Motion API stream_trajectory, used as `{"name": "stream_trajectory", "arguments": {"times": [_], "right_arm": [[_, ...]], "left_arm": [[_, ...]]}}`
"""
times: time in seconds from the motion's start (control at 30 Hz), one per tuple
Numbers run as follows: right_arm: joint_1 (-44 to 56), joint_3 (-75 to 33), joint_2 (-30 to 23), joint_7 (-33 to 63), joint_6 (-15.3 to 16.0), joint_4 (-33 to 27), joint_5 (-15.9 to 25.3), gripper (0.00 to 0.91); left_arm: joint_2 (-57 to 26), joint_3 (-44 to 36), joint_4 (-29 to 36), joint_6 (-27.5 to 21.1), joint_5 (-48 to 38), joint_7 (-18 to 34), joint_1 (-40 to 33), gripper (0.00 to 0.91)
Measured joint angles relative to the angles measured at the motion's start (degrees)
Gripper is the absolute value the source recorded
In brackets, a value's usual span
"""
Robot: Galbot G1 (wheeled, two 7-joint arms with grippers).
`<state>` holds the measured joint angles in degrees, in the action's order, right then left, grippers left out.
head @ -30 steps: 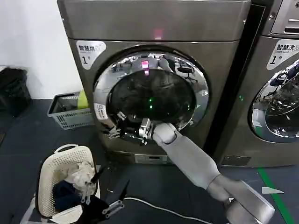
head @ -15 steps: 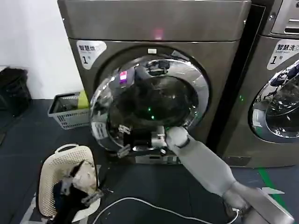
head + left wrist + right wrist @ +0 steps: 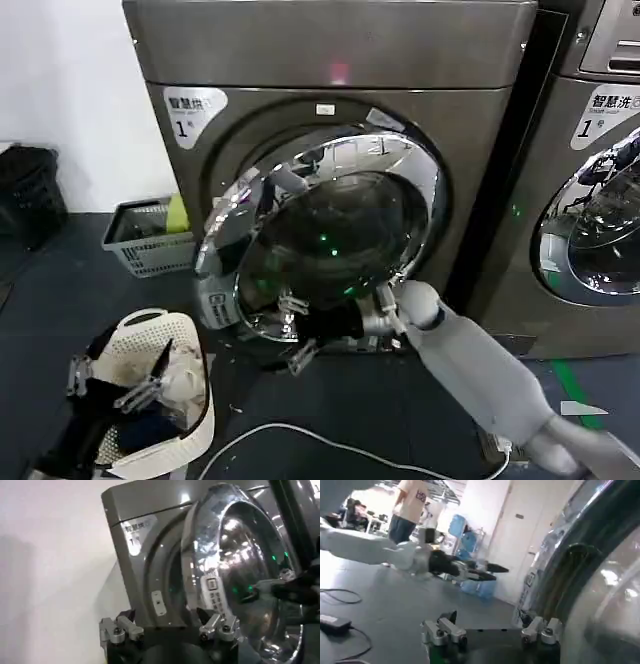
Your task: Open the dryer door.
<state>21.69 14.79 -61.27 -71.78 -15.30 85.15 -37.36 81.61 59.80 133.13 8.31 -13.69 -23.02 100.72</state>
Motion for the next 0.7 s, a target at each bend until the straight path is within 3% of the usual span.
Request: {"name": "stream_trajectory", "arguments": {"times": [0.23,0.43,0.7], "right_arm": [[8.54,-6.66,6.73,0.12,0.67,9.41,0.69,0.907],[24.48,-19.3,13.05,-0.68,-0.65,18.91,2.46,0.907],[50.22,-42.75,11.73,-1.81,-3.72,29.02,3.52,0.907]], "left_arm": [[-2.27,0.8,-2.22,-2.88,-3.32,2.27,-3.43,0.907],[-6.07,-1.5,-5.99,-5.59,-5.05,5.66,-9.18,0.907],[-13.1,-8.41,-14.52,-7.5,-5.81,9.62,-21.56,0.907]]}}
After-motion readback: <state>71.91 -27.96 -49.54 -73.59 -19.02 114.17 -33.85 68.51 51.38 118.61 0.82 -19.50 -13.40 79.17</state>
